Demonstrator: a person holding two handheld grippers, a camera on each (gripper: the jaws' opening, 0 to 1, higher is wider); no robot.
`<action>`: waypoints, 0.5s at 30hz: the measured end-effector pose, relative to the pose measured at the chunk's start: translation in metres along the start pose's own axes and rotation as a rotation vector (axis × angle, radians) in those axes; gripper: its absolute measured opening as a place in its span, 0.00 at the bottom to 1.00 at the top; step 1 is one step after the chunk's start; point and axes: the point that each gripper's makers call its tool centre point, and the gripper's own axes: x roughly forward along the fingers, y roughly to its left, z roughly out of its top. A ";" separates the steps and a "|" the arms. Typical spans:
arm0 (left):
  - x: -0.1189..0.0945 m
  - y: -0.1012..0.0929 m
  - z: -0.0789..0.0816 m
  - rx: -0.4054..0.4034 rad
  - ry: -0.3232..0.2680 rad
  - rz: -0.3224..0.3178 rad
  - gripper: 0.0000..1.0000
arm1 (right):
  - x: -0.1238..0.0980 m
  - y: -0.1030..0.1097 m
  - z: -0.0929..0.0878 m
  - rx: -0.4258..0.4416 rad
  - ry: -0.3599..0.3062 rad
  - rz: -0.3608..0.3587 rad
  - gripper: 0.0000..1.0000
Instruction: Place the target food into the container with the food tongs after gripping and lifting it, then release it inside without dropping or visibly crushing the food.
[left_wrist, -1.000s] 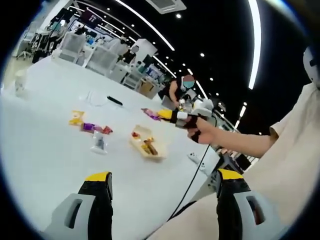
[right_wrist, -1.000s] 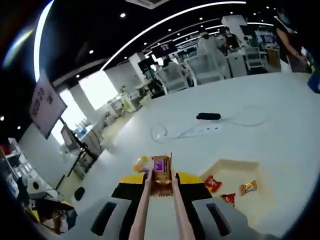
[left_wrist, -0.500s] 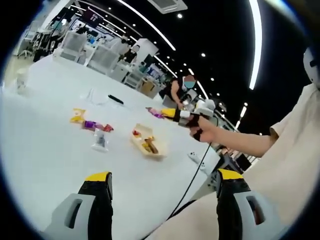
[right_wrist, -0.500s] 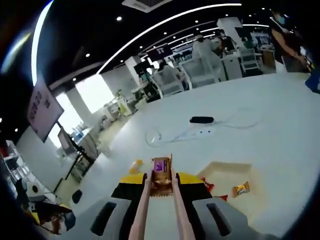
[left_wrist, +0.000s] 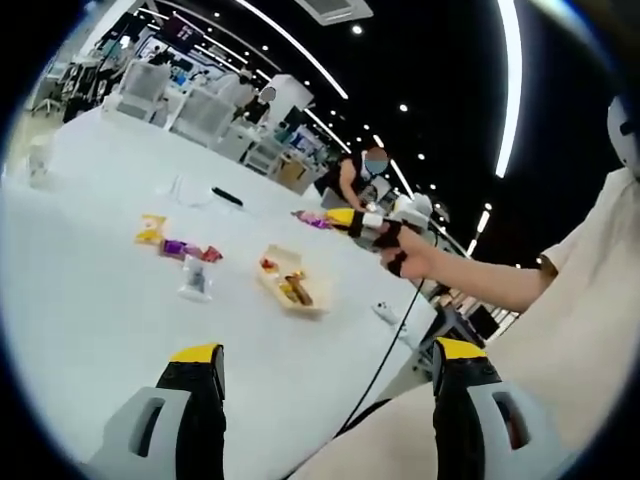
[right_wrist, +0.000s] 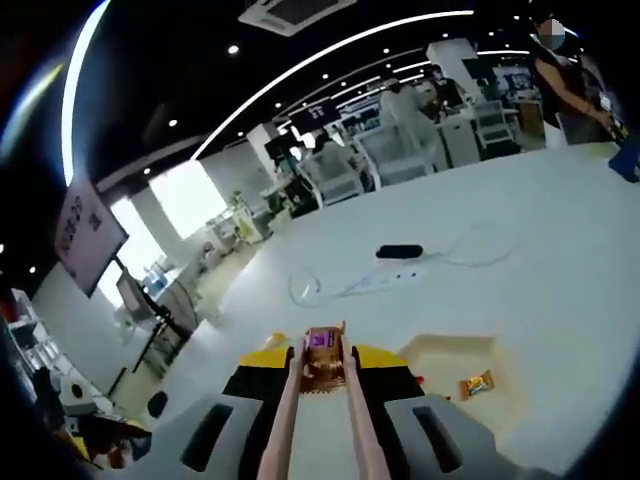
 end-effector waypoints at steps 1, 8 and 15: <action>0.000 0.000 0.000 -0.001 -0.002 0.000 0.85 | -0.001 -0.001 0.000 0.000 0.000 -0.002 0.22; 0.001 -0.001 -0.003 -0.004 0.010 -0.003 0.85 | -0.010 -0.009 0.002 0.027 -0.018 -0.021 0.22; 0.003 -0.002 -0.003 -0.001 0.011 -0.006 0.85 | -0.017 -0.018 0.002 0.037 -0.026 -0.037 0.22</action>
